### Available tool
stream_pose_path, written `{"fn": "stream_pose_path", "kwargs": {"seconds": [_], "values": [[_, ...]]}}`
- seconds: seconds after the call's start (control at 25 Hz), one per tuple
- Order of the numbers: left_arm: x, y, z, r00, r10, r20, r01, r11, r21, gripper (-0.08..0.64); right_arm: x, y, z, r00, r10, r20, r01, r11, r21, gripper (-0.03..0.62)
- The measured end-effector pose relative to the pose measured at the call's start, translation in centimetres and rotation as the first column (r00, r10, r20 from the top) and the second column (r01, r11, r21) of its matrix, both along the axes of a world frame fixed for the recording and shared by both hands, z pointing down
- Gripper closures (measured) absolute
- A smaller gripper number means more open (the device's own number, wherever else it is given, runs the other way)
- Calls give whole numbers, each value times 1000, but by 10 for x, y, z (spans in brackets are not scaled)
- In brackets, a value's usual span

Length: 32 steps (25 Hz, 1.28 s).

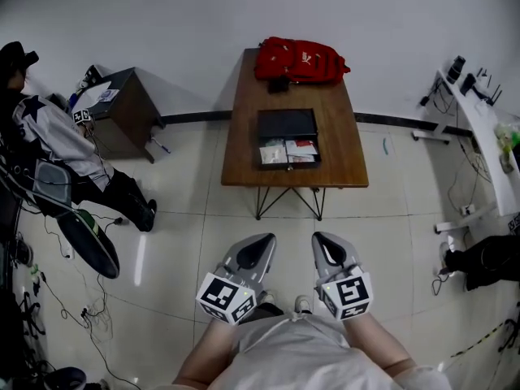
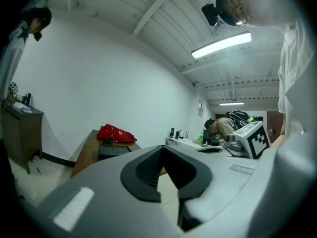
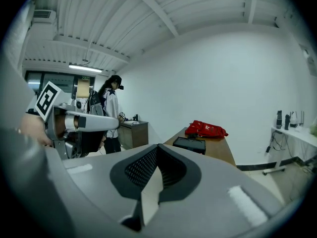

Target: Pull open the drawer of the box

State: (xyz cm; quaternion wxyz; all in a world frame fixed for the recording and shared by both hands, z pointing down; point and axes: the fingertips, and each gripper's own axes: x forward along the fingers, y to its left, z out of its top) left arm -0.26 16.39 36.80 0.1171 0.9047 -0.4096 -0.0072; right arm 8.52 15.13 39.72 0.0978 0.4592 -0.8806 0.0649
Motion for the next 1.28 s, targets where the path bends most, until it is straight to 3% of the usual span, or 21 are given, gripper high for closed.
{"fn": "stream_pose_path", "kwargs": {"seconds": [0.2,0.92,1.28], "values": [[11,-1,-4,1000,-4,-5,4,1000,6,554,12,3,-13,998,-22,-58,25,998,61,588],[5,-15,-8,999,-32,-4,32,999,17,554,11,-12,-20,1000,-21,-9,22,998,57,588],[9,-16,-8,1000,-4,-21,4,1000,4,554,9,-17,-19,999,-33,-11,34,998,56,588]]}}
